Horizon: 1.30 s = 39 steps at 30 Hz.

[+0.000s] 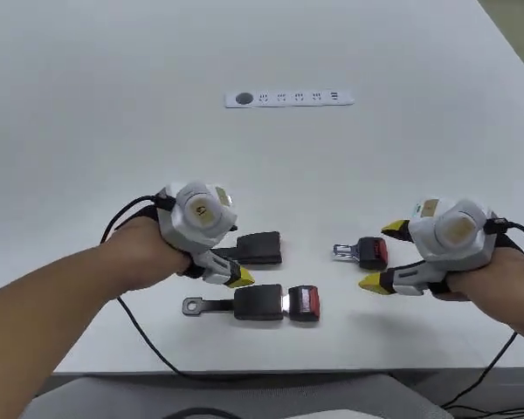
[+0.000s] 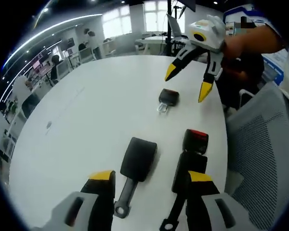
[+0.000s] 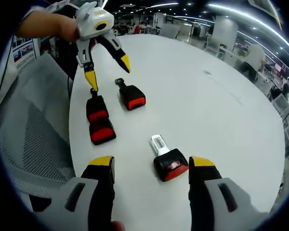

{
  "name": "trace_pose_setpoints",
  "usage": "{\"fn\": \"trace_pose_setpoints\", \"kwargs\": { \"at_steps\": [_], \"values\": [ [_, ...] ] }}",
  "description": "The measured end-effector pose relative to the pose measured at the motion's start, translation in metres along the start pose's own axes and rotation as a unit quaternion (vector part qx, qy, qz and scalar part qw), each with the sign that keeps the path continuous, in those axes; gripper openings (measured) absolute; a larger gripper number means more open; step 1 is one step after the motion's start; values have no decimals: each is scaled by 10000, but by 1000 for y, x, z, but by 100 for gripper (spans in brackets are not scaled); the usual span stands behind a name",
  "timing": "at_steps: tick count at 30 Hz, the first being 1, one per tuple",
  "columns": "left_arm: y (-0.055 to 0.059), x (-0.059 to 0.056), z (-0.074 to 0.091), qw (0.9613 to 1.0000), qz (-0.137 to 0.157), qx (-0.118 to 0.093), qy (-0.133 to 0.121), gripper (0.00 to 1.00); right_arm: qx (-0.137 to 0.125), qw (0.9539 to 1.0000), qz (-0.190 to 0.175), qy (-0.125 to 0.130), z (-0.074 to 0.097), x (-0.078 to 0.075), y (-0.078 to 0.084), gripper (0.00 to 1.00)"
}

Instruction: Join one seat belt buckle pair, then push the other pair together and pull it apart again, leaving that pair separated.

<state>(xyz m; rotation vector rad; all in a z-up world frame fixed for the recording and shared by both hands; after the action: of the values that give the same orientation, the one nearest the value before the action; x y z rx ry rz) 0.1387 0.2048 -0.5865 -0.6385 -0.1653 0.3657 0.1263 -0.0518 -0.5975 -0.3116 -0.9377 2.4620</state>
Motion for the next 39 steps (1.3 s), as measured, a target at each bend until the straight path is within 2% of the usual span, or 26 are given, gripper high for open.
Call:
{"fn": "trace_pose_setpoints", "kwargs": {
  "at_steps": [3,9,12,15,17,25,31,39],
  "values": [
    [4,-6,12,9999,130,-93,-65,65,-144,9995,-267,53,4,5,2,69],
    [26,-15,28,9981,526,-181,-269,73,-219,9985,-475,161,14,11,10,82],
    [38,-23,35,9963,765,-224,-336,80,-255,9981,-530,191,19,15,13,86],
    [50,-33,43,9952,896,-175,-356,85,-260,9975,-619,222,22,17,19,90],
    [59,-33,49,9939,1007,-145,-436,89,-254,9969,-707,249,24,20,22,92],
    [80,-29,58,9887,1334,-161,-659,100,-264,9949,-902,357,32,27,23,100],
    [85,-32,61,9850,1559,-204,-716,100,-260,9941,-985,384,35,33,22,100],
    [90,-40,62,9832,1654,-191,-754,100,-239,9941,-992,369,33,38,22,100]
  ]
}}
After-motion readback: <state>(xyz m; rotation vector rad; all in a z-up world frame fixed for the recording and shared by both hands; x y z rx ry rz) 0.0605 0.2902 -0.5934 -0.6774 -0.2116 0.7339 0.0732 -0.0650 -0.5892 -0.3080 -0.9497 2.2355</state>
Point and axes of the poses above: the centre of the closed fingertips' face, and the gripper's own axes: z roughly backward along the fingers, x roughly to its left, y roughly out of its underside, the point moved 6 cm from there along z, roughly backward along the fingers, and after that the axes turned 1 degree about -z, right-handed, at the moved point
